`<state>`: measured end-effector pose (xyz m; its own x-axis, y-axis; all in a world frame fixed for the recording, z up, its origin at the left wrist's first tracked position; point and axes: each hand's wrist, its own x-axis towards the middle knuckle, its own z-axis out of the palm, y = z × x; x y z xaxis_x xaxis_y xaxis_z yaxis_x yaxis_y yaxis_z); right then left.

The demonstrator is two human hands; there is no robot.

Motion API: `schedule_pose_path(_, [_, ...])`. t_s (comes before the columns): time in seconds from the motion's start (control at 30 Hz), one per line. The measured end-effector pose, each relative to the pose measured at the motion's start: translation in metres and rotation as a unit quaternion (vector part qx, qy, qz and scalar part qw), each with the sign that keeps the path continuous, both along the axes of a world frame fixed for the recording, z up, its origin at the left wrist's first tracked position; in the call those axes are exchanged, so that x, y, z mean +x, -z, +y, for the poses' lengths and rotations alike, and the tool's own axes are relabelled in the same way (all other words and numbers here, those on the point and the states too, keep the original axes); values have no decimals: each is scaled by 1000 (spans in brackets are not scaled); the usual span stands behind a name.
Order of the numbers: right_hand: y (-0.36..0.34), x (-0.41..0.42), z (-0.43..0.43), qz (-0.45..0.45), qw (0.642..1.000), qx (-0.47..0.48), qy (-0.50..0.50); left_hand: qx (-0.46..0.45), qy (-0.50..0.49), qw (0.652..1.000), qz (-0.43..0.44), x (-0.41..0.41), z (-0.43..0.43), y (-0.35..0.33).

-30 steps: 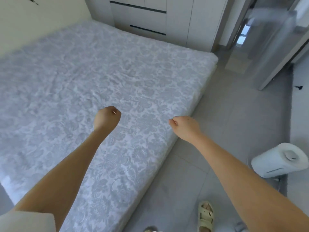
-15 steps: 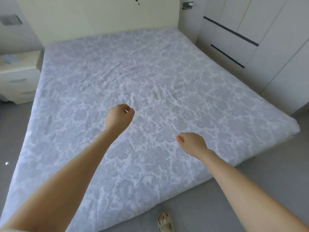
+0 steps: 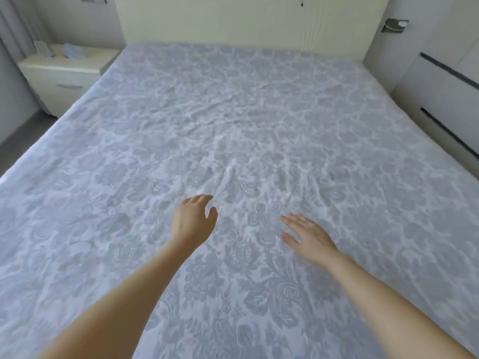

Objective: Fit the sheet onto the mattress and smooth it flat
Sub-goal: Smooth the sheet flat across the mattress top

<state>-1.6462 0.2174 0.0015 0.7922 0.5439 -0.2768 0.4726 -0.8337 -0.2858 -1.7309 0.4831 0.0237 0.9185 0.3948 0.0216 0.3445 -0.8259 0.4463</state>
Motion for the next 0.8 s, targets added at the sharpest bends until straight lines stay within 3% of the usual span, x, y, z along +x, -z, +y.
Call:
schedule_pose_path(0.2, [92, 118, 25, -58, 996, -34, -55, 93, -25, 987, 130, 46, -3, 124])
schedule_pose_path(0.3, [145, 127, 10, -113, 982, -94, -115, 113, -48, 982, 141, 43, -19, 177])
schedule_pose_path(0.37, [171, 111, -5, -164, 972, -75, -151, 120, -67, 985, 100, 20, -33, 203])
schedule_pose_path(0.47, [175, 62, -30, -147, 961, -17, -232, 123, -79, 987, 71, -26, -62, 211])
schedule_pose_path(0.57, [185, -10, -76, -173, 913, -20, -368, 69, -90, 991, 75, -84, -122, 209])
schedule_pose_path(0.7, [185, -81, -120, -268, 872, -25, -410, 60, -34, 993, 93, -155, -201, 203])
schedule_pose_path(0.77, [171, -80, -135, -224, 849, -76, -473, 65, 24, 992, 101, -172, -210, 189])
schedule_pose_path(0.8, [158, -76, -138, -164, 853, -51, -492, 66, 52, 992, 96, -175, -207, 180])
